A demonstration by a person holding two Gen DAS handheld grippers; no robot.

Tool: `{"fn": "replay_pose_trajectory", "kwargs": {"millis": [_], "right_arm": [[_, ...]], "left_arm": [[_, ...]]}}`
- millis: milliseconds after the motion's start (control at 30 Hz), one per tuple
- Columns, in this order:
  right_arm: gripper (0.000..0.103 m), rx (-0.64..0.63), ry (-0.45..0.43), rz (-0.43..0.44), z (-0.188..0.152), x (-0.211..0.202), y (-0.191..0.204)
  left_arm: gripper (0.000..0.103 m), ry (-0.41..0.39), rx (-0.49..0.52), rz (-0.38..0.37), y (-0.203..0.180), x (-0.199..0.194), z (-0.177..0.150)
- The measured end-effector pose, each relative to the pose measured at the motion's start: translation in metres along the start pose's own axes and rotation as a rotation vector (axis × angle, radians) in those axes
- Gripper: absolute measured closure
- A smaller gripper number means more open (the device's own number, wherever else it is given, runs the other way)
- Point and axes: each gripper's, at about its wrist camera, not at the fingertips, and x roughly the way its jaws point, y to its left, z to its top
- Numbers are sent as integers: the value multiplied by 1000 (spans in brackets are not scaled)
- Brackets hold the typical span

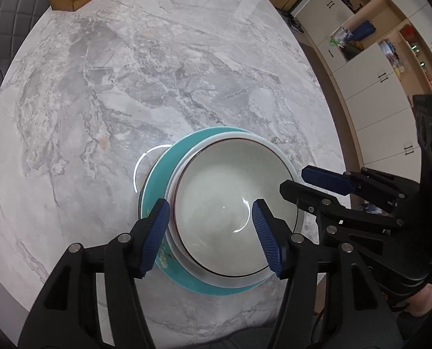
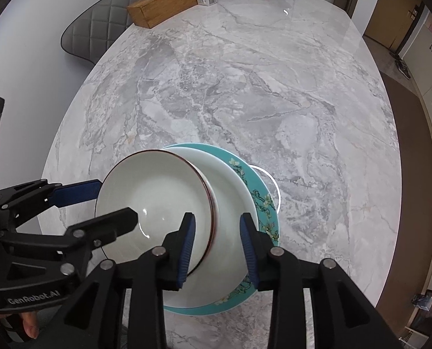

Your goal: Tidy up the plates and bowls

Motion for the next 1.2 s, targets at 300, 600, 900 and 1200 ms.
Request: {"fn": "replay_pose_trajectory", "kwargs": {"millis": [300, 600, 900, 1200], "right_arm": [[57, 75, -76, -1, -6, -19, -8], [21, 162, -257, -33, -35, -57, -11], [0, 114, -349, -10, -55, -85, 5], [0, 139, -405, -51, -89, -130, -15]], "left_arm": [[42, -47, -14, 14, 12, -25, -1], [7, -208, -82, 70, 41, -70, -10], [6, -286, -64, 289, 21, -101, -43], [6, -335, -152, 405, -33, -135, -108]]}}
